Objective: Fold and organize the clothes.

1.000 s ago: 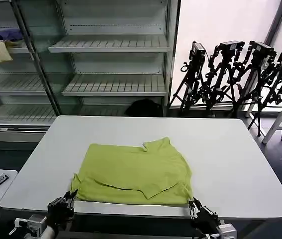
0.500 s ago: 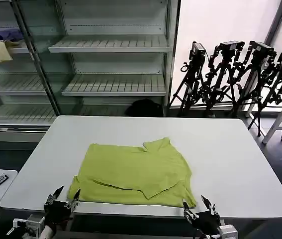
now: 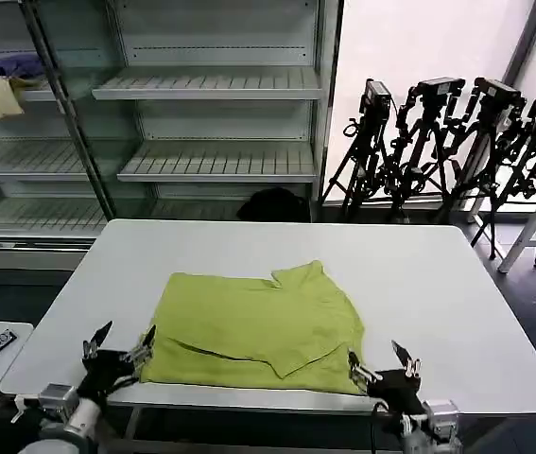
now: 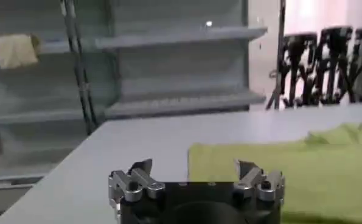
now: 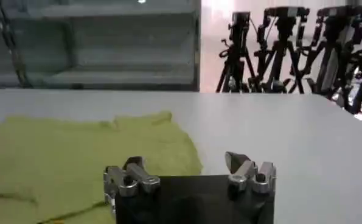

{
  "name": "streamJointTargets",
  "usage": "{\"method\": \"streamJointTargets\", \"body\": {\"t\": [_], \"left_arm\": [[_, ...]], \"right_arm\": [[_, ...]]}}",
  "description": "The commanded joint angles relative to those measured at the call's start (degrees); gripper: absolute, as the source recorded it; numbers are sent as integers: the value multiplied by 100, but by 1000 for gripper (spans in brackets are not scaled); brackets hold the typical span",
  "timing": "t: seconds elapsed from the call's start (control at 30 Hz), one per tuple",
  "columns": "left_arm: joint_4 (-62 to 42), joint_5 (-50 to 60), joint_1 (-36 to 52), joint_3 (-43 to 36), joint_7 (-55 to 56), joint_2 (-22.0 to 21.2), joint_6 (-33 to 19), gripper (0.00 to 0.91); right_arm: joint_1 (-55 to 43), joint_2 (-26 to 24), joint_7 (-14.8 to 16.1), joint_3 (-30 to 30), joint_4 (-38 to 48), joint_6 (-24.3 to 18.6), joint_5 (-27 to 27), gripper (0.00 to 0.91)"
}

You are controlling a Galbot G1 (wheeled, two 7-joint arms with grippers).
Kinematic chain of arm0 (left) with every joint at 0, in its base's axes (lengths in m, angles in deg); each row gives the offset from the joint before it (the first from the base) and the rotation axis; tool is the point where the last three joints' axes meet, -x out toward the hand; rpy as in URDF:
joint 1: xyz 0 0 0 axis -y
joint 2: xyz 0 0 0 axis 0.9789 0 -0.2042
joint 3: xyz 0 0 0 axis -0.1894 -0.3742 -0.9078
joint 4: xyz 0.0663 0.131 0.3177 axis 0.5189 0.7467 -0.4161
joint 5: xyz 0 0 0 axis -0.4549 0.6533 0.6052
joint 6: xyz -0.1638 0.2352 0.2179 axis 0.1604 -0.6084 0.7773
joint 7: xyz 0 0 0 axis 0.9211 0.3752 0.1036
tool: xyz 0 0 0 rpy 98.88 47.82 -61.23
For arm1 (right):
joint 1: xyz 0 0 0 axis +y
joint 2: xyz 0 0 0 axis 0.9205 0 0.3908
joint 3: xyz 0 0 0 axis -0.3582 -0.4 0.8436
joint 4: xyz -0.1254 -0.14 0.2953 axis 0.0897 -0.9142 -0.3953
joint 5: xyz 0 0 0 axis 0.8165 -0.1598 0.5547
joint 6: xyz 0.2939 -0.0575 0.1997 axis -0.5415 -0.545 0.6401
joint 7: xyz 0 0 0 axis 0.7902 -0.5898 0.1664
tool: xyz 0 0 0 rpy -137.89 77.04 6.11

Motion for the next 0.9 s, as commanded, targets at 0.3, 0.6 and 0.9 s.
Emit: {"method": "streamJointTargets", "body": {"t": [0.3,0.6,0.9], "left_arm": [[-1703,-388,2832,-1332,-490,1045,1143,907],[-2736,-327,3362,-1716,-688,1105,1141,907],[-3317,-209,3546,-1817,-890,1138,1139,907]], "right_arm": [[-2720,-185,-15,-460,2508,114,201,907],[-3684,65,-54,-875,3740,119,170,907],[-4043,234,-11,-891,4623,111,-60,907]]}}
